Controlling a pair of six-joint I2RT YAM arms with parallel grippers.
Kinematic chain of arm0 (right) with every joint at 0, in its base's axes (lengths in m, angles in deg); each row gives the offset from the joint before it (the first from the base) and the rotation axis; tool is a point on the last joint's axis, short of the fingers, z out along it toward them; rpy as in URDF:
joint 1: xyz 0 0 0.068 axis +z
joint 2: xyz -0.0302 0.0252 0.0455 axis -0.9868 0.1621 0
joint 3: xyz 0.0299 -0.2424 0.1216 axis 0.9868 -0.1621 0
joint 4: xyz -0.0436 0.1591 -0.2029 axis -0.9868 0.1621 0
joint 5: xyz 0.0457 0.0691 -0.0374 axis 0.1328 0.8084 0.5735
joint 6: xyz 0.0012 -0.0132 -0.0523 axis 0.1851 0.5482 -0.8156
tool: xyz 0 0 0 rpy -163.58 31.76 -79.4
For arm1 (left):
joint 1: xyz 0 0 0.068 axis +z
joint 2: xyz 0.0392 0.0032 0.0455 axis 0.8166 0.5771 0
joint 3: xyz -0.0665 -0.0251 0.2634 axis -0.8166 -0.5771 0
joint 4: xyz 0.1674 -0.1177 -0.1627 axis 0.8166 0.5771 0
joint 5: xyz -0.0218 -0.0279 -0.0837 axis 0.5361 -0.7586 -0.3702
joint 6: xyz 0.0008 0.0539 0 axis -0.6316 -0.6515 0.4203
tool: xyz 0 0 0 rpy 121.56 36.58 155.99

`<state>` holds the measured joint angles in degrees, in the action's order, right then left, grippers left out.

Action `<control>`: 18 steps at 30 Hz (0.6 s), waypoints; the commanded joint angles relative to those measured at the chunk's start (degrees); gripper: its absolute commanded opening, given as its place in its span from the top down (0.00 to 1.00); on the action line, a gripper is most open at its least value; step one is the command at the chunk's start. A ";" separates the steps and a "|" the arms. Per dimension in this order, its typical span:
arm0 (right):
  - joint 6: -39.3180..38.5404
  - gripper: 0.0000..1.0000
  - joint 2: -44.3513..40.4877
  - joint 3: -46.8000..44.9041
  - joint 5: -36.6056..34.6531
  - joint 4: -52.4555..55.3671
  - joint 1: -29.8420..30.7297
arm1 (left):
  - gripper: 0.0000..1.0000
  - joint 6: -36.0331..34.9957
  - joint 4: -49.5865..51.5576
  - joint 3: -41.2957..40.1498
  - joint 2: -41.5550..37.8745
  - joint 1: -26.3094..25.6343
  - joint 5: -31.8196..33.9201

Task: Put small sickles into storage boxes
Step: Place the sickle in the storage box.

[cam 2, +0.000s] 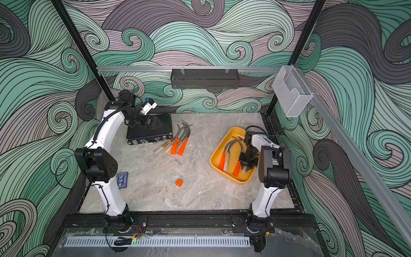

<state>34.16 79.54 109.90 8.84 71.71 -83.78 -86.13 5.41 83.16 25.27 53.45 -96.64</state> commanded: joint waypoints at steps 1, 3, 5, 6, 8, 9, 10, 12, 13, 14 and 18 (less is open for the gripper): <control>1.75 0.73 1.21 0.54 -0.44 0.90 0.04 | 0.02 -0.96 0.32 -0.03 -2.41 0.31 0.76; 1.81 0.72 1.21 0.71 -0.51 0.88 0.04 | 0.02 -0.84 0.16 0.01 -2.52 0.24 0.76; 1.85 0.72 1.04 0.67 -0.58 0.91 0.13 | 0.02 -0.81 -0.19 0.02 -2.61 0.27 0.75; 1.75 0.71 1.05 0.71 -0.31 0.99 0.13 | 0.02 -0.74 -0.34 -0.06 -2.66 0.25 0.76; 1.66 0.70 0.95 0.65 -0.56 0.96 0.13 | 0.02 -0.63 -0.65 -0.01 -2.61 0.32 0.76; 1.58 0.70 0.82 0.56 -0.78 0.96 0.13 | 0.02 -0.60 -0.77 -0.04 -2.63 0.30 0.65; 1.53 0.70 0.74 0.45 -1.00 0.96 0.13 | 0.02 -0.55 -0.74 0.18 -2.70 0.32 0.62; 1.57 0.69 0.30 0.20 -1.48 0.89 0.13 | 0.02 -0.65 -0.75 0.07 -2.74 0.29 0.26; 1.57 0.69 0.12 0.11 -1.61 0.82 0.13 | 0.02 -0.71 -0.70 -0.01 -2.77 0.31 0.01; 1.49 0.69 0.13 0.13 -1.55 0.81 0.17 | 0.02 -0.74 -0.59 0.01 -2.76 0.33 -0.12; 1.42 0.68 0.08 0.19 -1.49 0.83 0.13 | 0.03 -0.92 -0.64 -0.50 -3.07 0.32 -0.07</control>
<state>35.14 79.65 109.90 8.51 71.76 -83.78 -86.17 4.99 82.95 24.96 53.45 -96.12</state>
